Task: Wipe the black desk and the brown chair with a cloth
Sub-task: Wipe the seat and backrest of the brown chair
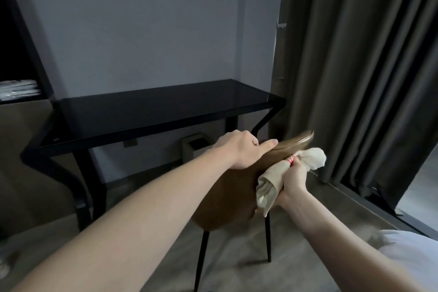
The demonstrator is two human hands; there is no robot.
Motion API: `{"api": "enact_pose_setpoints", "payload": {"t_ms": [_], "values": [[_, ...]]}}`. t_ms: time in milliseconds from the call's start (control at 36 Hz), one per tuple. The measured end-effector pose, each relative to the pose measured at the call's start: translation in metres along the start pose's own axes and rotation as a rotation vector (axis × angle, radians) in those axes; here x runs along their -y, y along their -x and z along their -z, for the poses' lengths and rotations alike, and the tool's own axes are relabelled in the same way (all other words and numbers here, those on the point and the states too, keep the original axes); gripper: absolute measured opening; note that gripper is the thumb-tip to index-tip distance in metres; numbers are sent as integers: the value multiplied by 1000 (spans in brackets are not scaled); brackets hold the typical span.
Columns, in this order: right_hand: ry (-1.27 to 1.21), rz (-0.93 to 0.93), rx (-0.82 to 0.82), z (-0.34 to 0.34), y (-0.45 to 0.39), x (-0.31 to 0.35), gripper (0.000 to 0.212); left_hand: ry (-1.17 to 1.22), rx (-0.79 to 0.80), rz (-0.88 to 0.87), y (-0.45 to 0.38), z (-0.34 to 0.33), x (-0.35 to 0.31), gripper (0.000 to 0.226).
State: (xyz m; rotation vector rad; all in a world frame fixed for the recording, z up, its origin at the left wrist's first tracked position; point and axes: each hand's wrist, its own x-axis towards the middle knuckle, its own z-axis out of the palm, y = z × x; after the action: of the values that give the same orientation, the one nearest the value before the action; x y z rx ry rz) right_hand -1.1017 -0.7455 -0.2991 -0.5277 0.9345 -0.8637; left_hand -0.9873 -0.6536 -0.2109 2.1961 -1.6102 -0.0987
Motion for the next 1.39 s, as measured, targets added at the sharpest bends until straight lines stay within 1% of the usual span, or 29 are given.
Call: {"api": "enact_pose_setpoints", "payload": {"t_ms": [139, 167, 222, 306, 361, 417, 472, 500, 556, 583, 667, 722, 778, 806, 833, 861, 917, 972, 1000, 1056, 1083, 1111, 1194, 1250, 1306, 1389], "values": [[82, -56, -151, 16, -36, -48, 54, -40, -1, -60, -7, -4, 9, 71], [103, -44, -161, 17, -38, -57, 50, -34, -5, -68, -8, -5, 11, 69], [144, -21, -131, 19, -46, -74, 46, -24, -17, -84, -11, -7, 13, 65], [178, 29, -122, 18, -48, -83, 43, -5, -24, -105, -11, -6, 15, 67], [146, 20, -150, 18, -54, -79, 41, 2, -10, -107, -9, -3, 14, 70], [82, -1, -222, 17, -60, -67, 52, 6, 1, -111, -6, 0, 13, 72], [57, 8, -169, 15, -59, -44, 49, 8, 8, -114, -5, 3, 13, 73], [42, -6, -117, 12, -50, -30, 51, 8, 10, -111, -3, 3, 13, 74], [18, 9, -30, 7, -28, -3, 63, 9, 14, -103, 0, 5, 13, 76], [25, 50, -5, 7, -23, 7, 63, 8, 14, -100, 2, 5, 14, 77], [106, 182, 10, -1, 4, 36, 51, 18, 14, -95, 9, 9, 19, 73], [142, 264, -28, -11, 20, 42, 55, 44, 28, -79, 15, 12, 25, 72], [235, 396, -96, -25, 29, 41, 56, 78, 34, -58, 21, 15, 30, 69], [284, 464, -92, -31, 30, 37, 62, 90, 33, -48, 24, 16, 32, 67], [320, 509, -74, -37, 32, 33, 72, 97, 31, -39, 27, 18, 33, 65], [358, 555, -71, -39, 30, 29, 77, 97, 31, -35, 29, 19, 33, 63], [406, 600, -109, -38, 31, 25, 67, 86, 28, -41, 31, 21, 32, 60], [351, 623, -145, -34, 26, 19, 70, 69, 16, -48, 31, 21, 31, 60], [292, 645, -155, -31, 24, 18, 65, 61, 10, -53, 30, 20, 32, 61], [191, 612, -156, -31, 19, 12, 37, 40, 8, -59, 27, 18, 33, 66], [135, 565, -142, -29, 14, 9, 30, 39, 10, -59, 26, 18, 34, 66], [90, 517, -149, -26, 8, 8, 32, 45, 10, -64, 25, 17, 35, 66], [37, 428, -172, -15, -12, -3, 59, 39, -5, -86, 22, 14, 39, 73], [25, 313, -175, -8, -38, -21, 75, 40, -9, -87, 19, 14, 41, 74], [39, 230, -177, -1, -52, -40, 81, 45, -8, -88, 17, 13, 41, 74], [1, 111, -247, 22, -92, -74, 89, 43, -16, -85, 15, 12, 42, 72]]}}
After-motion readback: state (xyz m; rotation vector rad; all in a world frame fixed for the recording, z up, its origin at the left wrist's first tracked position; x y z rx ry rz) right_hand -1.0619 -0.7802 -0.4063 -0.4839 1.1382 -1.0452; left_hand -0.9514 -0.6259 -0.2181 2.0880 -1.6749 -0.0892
